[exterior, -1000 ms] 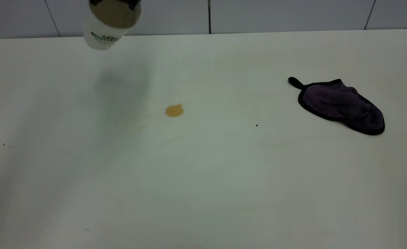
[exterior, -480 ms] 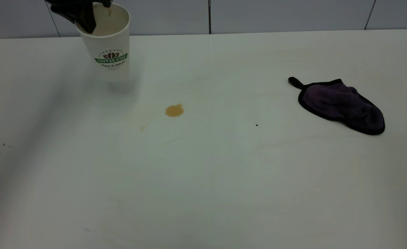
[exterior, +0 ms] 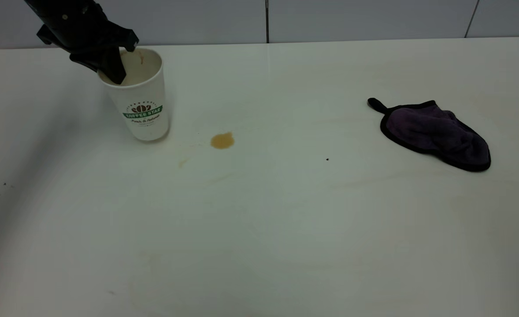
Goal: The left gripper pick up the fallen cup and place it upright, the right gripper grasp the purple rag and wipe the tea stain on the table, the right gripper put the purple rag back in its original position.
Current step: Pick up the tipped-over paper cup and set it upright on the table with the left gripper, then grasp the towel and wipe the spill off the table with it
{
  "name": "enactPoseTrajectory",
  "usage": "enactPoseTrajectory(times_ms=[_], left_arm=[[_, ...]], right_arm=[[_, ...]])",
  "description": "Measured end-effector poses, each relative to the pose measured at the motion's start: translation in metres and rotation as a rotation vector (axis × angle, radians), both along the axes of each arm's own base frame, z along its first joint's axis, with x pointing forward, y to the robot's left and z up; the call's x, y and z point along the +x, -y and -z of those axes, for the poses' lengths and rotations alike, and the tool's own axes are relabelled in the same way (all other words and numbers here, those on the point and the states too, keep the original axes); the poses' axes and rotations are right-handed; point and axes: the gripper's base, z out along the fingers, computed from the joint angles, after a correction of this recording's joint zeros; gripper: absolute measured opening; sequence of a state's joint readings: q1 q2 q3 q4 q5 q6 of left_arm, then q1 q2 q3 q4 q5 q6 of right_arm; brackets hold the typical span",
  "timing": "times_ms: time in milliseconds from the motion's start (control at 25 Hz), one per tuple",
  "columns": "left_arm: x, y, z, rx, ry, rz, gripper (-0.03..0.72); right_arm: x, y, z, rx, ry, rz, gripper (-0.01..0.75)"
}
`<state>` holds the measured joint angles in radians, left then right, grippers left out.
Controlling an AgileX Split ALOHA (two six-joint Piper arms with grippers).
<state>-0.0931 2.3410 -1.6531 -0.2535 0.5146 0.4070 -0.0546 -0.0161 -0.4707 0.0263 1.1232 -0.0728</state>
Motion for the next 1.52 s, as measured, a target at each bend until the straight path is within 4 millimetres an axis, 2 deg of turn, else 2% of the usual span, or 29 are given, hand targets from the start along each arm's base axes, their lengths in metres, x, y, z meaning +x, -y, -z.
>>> enactPoseTrajectory(times_ms=[240, 360, 520, 680, 760, 880, 1040, 1160, 1280, 1440, 1520], left_arm=[[0.002, -0.011, 0.01, -0.003, -0.002, -0.032, 0.0], [0.003, -0.013, 0.012, -0.007, -0.002, -0.041, 0.068], [0.003, -0.014, 0.012, -0.036, -0.003, -0.067, 0.257], [0.004, -0.014, 0.001, -0.044, 0.021, -0.056, 0.515], [0.004, -0.015, -0.016, -0.047, 0.04, -0.047, 0.622], [-0.002, -0.013, -0.058, -0.065, 0.069, -0.035, 0.661], [-0.023, -0.012, -0.123, -0.087, 0.081, 0.002, 0.637], [-0.046, -0.014, -0.173, -0.099, 0.092, 0.03, 0.598], [-0.075, -0.014, -0.21, -0.103, 0.051, 0.068, 0.56], [-0.112, -0.014, -0.249, -0.104, 0.002, 0.116, 0.539], [-0.123, -0.015, -0.264, -0.107, 0.027, 0.112, 0.539]], right_arm=[[0.0, 0.0, 0.0, 0.0, 0.0, 0.0, 0.239], [0.0, 0.0, 0.0, 0.0, 0.0, 0.0, 0.239], [0.0, 0.0, 0.0, 0.0, 0.0, 0.0, 0.239], [0.0, 0.0, 0.0, 0.0, 0.0, 0.0, 0.239], [0.0, 0.0, 0.0, 0.0, 0.0, 0.0, 0.239], [0.0, 0.0, 0.0, 0.0, 0.0, 0.0, 0.239], [0.0, 0.0, 0.0, 0.0, 0.0, 0.0, 0.239], [0.0, 0.0, 0.0, 0.0, 0.0, 0.0, 0.239], [0.0, 0.0, 0.0, 0.0, 0.0, 0.0, 0.239], [0.0, 0.0, 0.0, 0.0, 0.0, 0.0, 0.239], [0.0, 0.0, 0.0, 0.0, 0.0, 0.0, 0.239]])
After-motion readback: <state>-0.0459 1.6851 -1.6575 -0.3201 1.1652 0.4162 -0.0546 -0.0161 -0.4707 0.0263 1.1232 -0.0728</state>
